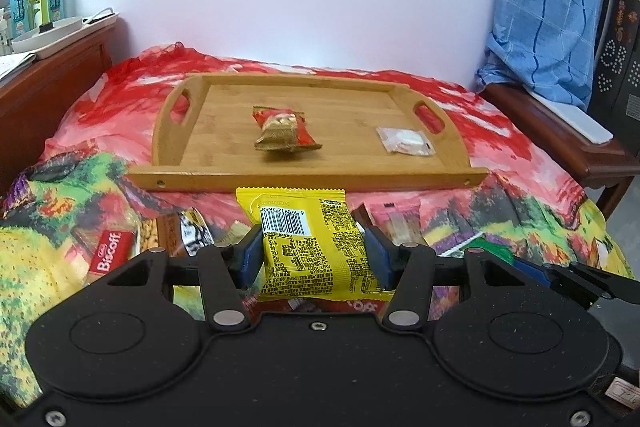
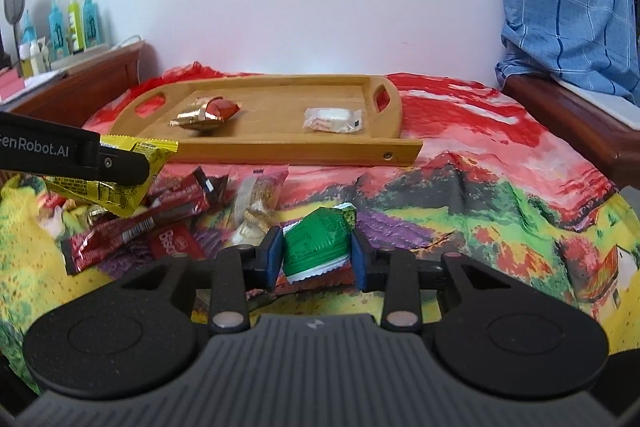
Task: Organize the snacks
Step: 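Carry both packets onto the tray and open both grippers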
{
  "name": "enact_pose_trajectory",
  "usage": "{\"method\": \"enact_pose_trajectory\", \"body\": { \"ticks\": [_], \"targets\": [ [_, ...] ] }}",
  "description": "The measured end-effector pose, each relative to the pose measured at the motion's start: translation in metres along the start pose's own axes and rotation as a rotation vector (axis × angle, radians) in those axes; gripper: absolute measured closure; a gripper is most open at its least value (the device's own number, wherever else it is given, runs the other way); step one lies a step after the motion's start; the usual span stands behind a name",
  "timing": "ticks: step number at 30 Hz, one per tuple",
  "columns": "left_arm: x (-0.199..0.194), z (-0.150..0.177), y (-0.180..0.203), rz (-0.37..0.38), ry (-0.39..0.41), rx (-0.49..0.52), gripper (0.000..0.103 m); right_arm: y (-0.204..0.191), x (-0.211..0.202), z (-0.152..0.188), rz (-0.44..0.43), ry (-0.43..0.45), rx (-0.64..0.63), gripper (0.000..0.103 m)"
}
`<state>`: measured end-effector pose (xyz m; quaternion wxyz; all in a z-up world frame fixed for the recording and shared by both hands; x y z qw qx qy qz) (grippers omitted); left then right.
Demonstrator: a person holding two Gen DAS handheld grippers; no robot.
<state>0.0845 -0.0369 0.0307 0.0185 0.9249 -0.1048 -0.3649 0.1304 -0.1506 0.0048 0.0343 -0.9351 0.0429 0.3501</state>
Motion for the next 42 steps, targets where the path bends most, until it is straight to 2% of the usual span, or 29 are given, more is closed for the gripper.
{"method": "enact_pose_trajectory", "body": {
  "ticks": [8,23,31,42],
  "targets": [
    [0.004,-0.019,-0.011,0.0,0.015,-0.008,0.052,0.021,-0.003,-0.025,-0.033,0.057,0.1,0.064],
    [0.038,-0.088,-0.046,-0.04,0.063,-0.046,0.052,0.056,0.051,-0.102,-0.097,0.144,0.199,0.064],
    [0.077,-0.116,-0.07,-0.06,0.069,-0.075,0.052,0.056,0.09,-0.126,-0.123,0.139,0.136,0.064],
    [0.129,-0.113,-0.078,-0.073,0.018,-0.041,0.052,0.051,0.146,-0.136,-0.14,0.073,0.132,0.063]
  ]
}}
Point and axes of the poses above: each gripper's, at about its wrist camera, not at the fingertips, and x roughly the way its jaws point, y to its right, z to its underside, the point moved 6 cm from there along x, roughly the way its jaws point, and after that the axes turned 4 degrees about -y, right-handed, at the moved point
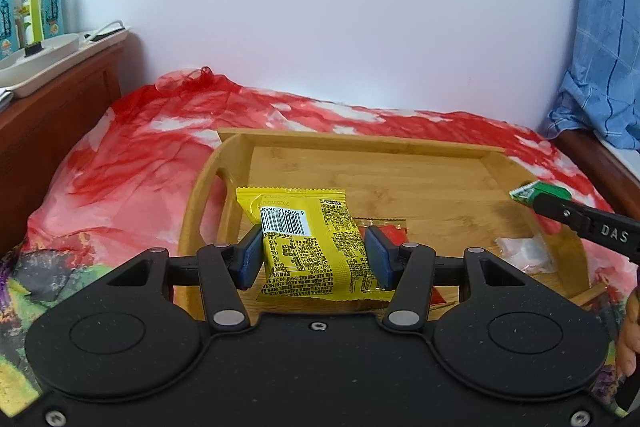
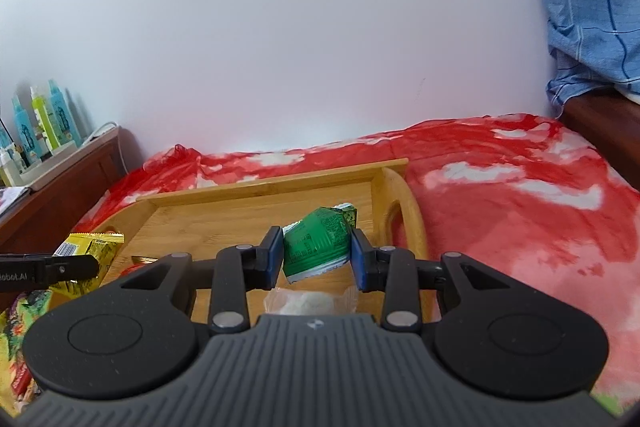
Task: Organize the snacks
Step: 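Carry both packets onto the tray and open both grippers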
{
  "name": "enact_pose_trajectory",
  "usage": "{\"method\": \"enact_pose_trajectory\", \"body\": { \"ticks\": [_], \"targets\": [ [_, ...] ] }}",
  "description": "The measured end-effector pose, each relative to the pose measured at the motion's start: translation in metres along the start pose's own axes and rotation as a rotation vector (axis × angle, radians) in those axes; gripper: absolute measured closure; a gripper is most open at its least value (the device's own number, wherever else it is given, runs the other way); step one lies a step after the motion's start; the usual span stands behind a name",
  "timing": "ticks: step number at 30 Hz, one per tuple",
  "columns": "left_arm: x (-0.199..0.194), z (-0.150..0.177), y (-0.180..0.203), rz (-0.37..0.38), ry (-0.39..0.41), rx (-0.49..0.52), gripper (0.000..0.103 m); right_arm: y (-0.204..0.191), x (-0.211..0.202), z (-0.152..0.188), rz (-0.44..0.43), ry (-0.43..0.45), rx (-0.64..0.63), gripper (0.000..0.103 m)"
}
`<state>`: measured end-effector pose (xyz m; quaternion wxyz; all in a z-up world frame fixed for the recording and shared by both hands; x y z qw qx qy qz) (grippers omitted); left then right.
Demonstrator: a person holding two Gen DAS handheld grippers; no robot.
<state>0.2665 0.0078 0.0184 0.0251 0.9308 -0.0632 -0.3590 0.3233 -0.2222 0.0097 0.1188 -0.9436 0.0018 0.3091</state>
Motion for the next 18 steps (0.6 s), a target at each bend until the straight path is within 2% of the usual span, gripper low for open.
{"method": "enact_pose_trajectory", "body": {
  "ticks": [6,18],
  "targets": [
    [0.013,0.004,0.003,0.0,-0.012,0.015,0.052,0.001,0.02,0.004,0.007,-0.043,0.012,0.063],
    [0.027,0.011,0.013,0.004,-0.039,0.027,0.052,0.004,0.031,0.009,0.017,-0.083,0.01,0.063]
  ]
}}
Point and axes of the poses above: each gripper's, at about its wrist camera, not at the fingertips, and x roughly the way its jaws point, y to its right, z to its underside, the point moved 6 cm from there along x, roughly the way its jaws point, and after that the axes turned 4 degrees about -y, right-handed, at the moved point
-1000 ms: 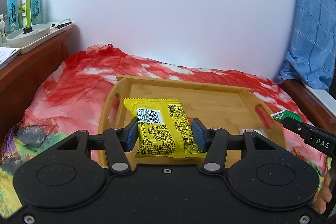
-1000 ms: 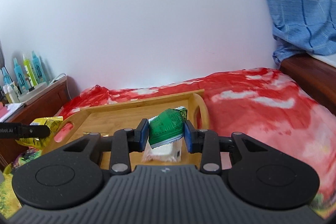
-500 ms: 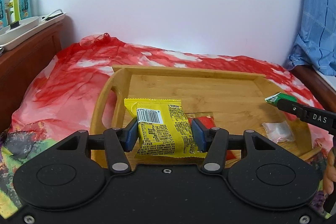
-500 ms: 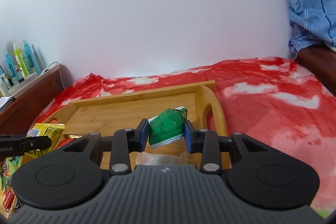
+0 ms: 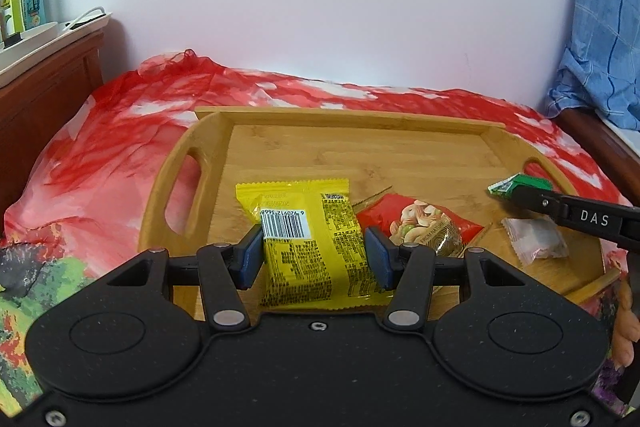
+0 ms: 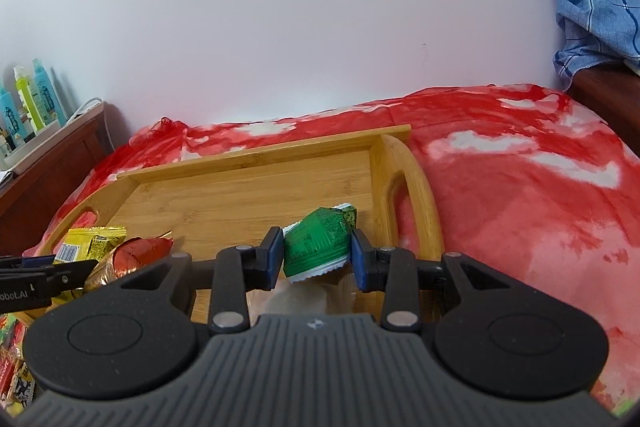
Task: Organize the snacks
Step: 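Carry both packets onto the tray and open both grippers, then withdraw both grippers from the tray toward the remaining snacks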
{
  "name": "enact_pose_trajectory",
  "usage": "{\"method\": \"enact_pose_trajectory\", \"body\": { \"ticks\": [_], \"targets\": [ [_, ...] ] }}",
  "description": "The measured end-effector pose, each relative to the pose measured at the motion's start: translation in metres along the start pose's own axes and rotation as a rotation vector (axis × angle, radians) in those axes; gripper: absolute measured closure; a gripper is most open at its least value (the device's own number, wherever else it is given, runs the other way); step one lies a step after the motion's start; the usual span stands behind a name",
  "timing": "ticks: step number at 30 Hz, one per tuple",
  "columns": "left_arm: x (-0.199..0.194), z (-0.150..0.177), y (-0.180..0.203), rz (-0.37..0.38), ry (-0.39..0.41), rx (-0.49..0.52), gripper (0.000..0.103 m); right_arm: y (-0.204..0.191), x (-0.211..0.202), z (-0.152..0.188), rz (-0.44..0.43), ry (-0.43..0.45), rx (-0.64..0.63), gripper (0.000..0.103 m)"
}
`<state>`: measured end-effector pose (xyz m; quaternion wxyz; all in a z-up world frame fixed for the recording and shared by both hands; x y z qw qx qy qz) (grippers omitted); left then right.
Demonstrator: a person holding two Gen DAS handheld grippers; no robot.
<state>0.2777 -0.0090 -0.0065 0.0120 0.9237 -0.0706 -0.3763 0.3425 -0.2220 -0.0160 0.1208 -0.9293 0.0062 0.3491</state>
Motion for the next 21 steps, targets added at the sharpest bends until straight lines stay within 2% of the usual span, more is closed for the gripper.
{"method": "enact_pose_trajectory", "body": {
  "ticks": [6,7,8,10,12,14,17,21],
  "targets": [
    [0.002,0.002,0.004,-0.014,-0.014,0.011,0.051,0.0,0.0,0.0,-0.003,-0.002,-0.003,0.062],
    [0.002,0.002,0.005,-0.017,-0.015,0.014,0.051,0.0,0.0,0.0,-0.001,-0.003,-0.006,0.059],
    [0.001,0.002,0.005,-0.019,-0.018,0.016,0.048,0.0,0.0,0.0,0.0,-0.002,-0.007,0.057],
    [-0.001,0.003,0.005,-0.033,-0.021,0.02,0.036,-0.001,-0.001,0.001,-0.003,0.0,-0.002,0.056],
    [-0.004,0.004,0.005,-0.035,-0.029,0.015,0.015,-0.001,-0.003,0.001,-0.007,0.005,0.006,0.043],
    [-0.009,0.006,0.004,-0.011,-0.029,0.005,0.012,-0.003,-0.008,0.0,-0.018,0.015,0.011,0.033],
    [-0.016,0.009,0.003,-0.01,-0.033,0.001,0.006,-0.006,-0.015,0.001,-0.016,0.035,0.01,0.025],
    [-0.028,0.013,0.004,-0.018,-0.03,-0.001,0.004,-0.008,-0.026,0.006,-0.016,0.049,0.025,0.019]
  ]
}}
Point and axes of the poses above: each gripper's, at about its wrist camera, not at the fingertips, and x roughly the way its jaws point, y to its right, z to its underside, the point moved 6 cm from there along x, roughly the way its jaws point, and after that the axes turned 4 degrees about -y, right-handed, at the moved point
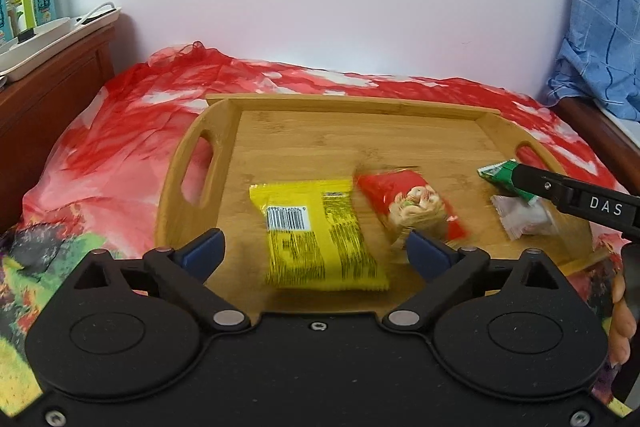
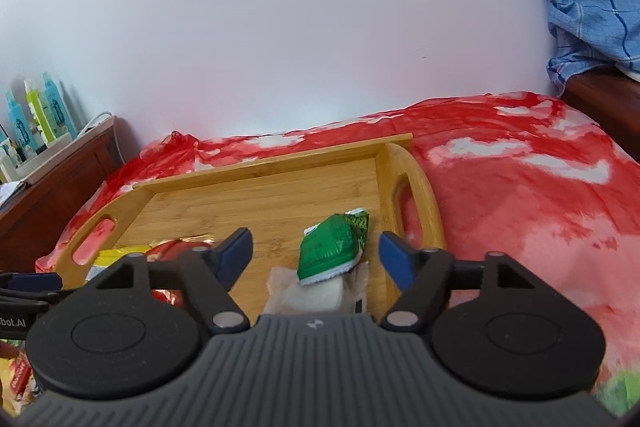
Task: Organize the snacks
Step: 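Withdraw both grippers from the tray toward the remaining snacks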
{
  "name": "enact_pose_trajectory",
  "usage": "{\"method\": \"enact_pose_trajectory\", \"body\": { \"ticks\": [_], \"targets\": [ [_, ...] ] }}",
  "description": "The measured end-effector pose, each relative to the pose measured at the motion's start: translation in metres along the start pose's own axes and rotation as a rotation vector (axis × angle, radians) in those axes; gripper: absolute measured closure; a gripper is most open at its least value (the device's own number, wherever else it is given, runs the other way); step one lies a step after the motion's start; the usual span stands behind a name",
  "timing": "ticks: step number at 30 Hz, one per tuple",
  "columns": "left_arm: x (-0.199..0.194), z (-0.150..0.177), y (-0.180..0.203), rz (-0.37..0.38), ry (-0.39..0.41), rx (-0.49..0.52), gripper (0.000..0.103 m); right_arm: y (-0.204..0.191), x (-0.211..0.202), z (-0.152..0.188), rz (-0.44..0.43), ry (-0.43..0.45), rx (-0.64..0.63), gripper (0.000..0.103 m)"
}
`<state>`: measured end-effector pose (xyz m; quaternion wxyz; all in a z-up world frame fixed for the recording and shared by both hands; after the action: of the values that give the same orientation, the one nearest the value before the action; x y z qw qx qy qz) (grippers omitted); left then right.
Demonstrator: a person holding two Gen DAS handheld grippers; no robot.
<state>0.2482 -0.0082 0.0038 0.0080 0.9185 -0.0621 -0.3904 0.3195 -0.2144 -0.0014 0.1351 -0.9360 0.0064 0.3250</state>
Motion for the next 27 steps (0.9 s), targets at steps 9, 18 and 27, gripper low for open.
{"method": "enact_pose_trajectory", "body": {
  "ticks": [9,18,27],
  "targets": [
    [-0.036,0.024,0.004,0.02,0.021,0.012,0.001,-0.007,-0.041,0.01,0.01,0.058,-0.016,0.006],
    [-0.065,0.058,0.013,0.047,0.049,0.066,0.0,-0.019,-0.072,0.031,0.033,0.107,-0.035,0.0],
    [-0.08,0.097,0.015,0.117,0.021,0.064,0.0,-0.042,-0.093,0.065,0.028,0.082,-0.098,0.009]
  ]
}}
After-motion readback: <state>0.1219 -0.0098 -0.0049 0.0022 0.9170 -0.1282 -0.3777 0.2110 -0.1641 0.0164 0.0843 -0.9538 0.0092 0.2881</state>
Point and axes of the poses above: each gripper's, at about its wrist camera, not at the fingertips, and x roughly the way its jaws point, y to its right, z to its underside, the point moved 6 cm from there along x, roughly the way its jaws point, and after that the axes turned 4 degrees about -y, right-handed, at the moved point
